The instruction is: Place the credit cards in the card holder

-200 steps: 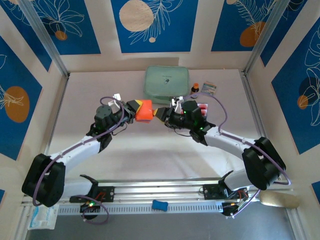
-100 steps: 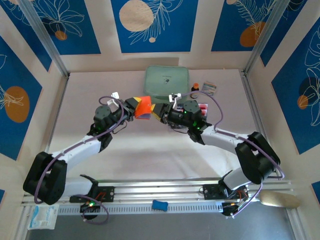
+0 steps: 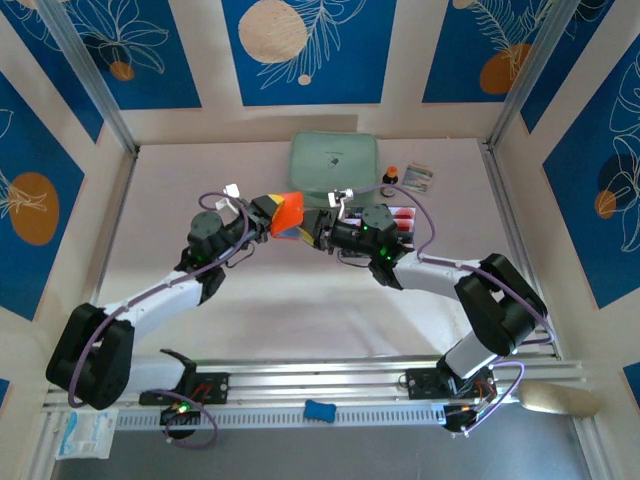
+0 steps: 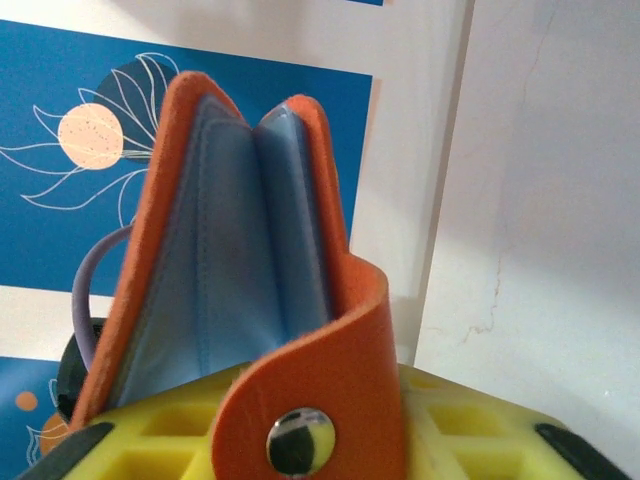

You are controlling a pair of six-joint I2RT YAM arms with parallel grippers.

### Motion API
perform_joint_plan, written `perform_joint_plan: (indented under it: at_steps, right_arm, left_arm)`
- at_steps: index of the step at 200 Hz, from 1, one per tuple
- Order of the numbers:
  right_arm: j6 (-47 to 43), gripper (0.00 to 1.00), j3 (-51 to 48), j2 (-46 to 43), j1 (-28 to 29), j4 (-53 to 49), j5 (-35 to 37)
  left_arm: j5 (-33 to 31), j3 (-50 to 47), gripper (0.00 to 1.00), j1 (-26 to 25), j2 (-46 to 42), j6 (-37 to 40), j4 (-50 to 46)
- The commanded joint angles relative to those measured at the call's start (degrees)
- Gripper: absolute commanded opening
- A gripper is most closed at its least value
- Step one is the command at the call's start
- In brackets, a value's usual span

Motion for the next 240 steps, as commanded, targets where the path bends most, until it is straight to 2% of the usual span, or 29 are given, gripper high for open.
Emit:
perform_joint_plan:
  at_steps: [1, 38, 43, 62, 70, 74, 89, 118, 138, 157, 178, 197, 240]
  right_arm:
    - [-0.2, 0.26, -0.7, -0.4, 0.9, 1.8, -2.8]
    - [-0.4, 0.02, -1.1, -0.8, 0.2, 2.2, -3.5]
    - [-0.4, 0.0, -1.3, -1.0, 0.1, 2.1, -3.5]
    - [-1.0, 0.0, -2.5, -1.6, -0.4, 1.7, -3.3]
    - [-1.7, 0.0, -3.1, -2.0, -0.5, 1.1, -3.2]
    - [-2.1, 0.0, -3.5, -2.3, -0.5, 0.4, -3.1]
    - [-3.8, 0.0, -4.7, -3.3, -0.6, -1.7, -2.6]
    - [-7.0, 0.0, -7.4, -4.8, -0.6, -5.5, -1.8]
    - [-9.2, 0.0, -8.6, -5.0, 0.0, -7.9, -1.4]
    - [-11.7, 0.0, -9.0, -4.8, 1.5, -10.6, -0.4]
    - [-13.5, 0.0, -9.7, -4.1, 3.2, -11.9, 1.1]
    - [-14.1, 0.0, -10.3, -3.3, 4.4, -11.9, 2.4]
    - [-14.7, 0.0, -10.4, -1.5, 6.4, -12.3, 4.1]
  left_arm:
    - [0.5, -0.2, 0.0, -0.7, 0.1, -0.5, 3.3]
    - [0.7, -0.8, 0.0, -0.7, 0.4, 0.2, 2.8]
    - [0.8, -0.9, 0.06, -0.6, 0.4, 0.6, 2.7]
    - [1.1, -1.6, 0.48, -0.2, -0.1, 3.0, 0.4]
    - [1.4, -1.9, 0.62, 0.3, -0.6, 4.3, -1.2]
    - [1.6, -2.1, 0.73, 0.8, -0.9, 5.2, -2.2]
    - [2.8, -2.3, 0.99, 2.6, -2.5, 8.8, -6.7]
    - [4.8, -0.1, 1.0, 7.0, -7.0, 18.8, -20.8]
    - [4.7, 6.0, 1.0, 7.3, -8.8, 30.1, -36.9]
    - [4.3, 12.2, 1.0, 6.8, -8.1, 38.3, -48.5]
    - [1.9, 17.7, 1.0, 4.2, -6.2, 46.2, -58.1]
    - [-2.9, 22.3, 1.0, 0.1, -3.6, 52.7, -65.5]
    - [-12.5, 28.7, 1.0, -7.8, 3.1, 59.7, -74.6]
